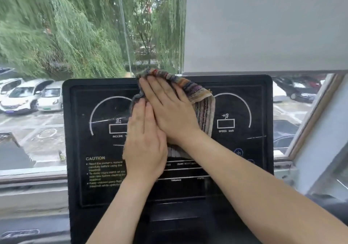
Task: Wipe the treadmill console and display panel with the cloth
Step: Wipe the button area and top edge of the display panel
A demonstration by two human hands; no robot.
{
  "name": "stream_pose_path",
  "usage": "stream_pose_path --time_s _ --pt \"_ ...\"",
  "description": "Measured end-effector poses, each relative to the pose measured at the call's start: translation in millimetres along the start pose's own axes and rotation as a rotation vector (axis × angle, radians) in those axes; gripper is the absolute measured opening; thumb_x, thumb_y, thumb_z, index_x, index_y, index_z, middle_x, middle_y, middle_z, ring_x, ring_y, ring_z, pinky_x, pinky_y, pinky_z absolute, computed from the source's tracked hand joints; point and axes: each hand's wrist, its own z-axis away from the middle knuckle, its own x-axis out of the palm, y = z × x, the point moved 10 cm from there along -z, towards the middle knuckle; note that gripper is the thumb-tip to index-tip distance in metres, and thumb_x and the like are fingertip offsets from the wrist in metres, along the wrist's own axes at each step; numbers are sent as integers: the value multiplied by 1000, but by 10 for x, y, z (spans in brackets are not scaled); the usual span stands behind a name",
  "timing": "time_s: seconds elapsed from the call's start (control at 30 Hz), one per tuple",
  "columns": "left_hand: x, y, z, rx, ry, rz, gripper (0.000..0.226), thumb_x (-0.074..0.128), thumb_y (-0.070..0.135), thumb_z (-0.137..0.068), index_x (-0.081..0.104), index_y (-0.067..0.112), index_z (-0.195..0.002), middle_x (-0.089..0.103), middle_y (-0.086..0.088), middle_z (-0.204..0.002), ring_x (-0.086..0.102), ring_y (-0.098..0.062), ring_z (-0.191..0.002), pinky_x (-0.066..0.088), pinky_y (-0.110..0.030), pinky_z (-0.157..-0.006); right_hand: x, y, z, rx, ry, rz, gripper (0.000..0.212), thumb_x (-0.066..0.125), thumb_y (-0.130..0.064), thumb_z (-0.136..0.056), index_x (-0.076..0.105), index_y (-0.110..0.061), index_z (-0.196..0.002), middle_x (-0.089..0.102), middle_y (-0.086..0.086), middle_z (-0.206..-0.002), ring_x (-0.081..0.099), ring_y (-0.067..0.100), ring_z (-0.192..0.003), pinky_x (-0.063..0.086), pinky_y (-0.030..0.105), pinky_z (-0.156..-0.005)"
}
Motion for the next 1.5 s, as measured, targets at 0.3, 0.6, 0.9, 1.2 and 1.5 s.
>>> stream_pose_path --time_s 0.3,0.6,0.9,1.2,1.5 --pt "897 1470 -96 249 -108 69 53 31 22 -97 37 3 -146 33 -12 -154 27 -23 -143 12 -37 -120 -322 1749 885 411 77 90 55 31 -31 -101 26 -13 -152 35 8 -155 32 22 -142 19 38 -114" --pt "1238 1771 725 427 -328 18 53 36 21 -96 36 5 -147 30 -9 -155 24 -21 -145 13 -38 -120 -193 1833 2055 708 85 -126 62 40 -24 -102 8 -9 -152 24 20 -157 23 30 -143 23 36 -114" --pt "1523 1909 2315 497 -699 -48 58 35 24 -92 35 8 -148 30 -6 -156 23 -20 -144 16 -38 -117 123 1164 3899 1031 -398 -590 77 39 -37 -101 -20 -33 -150 11 -3 -163 51 22 -127 42 31 -92" --pt "1247 1775 3057 183 -977 136 61 16 37 -96 22 16 -153 17 3 -159 16 -10 -146 14 -31 -120 -108 698 4383 739 -756 -269 75 43 -18 -95 -2 4 -151 11 33 -155 17 39 -145 23 42 -118" --pt "625 1770 3506 216 -943 100 56 31 38 -98 31 16 -149 31 -1 -156 26 -13 -143 21 -32 -118 -618 149 4629 582 -841 -128 71 25 -30 -81 45 4 -140 46 30 -140 40 44 -134 36 55 -108"
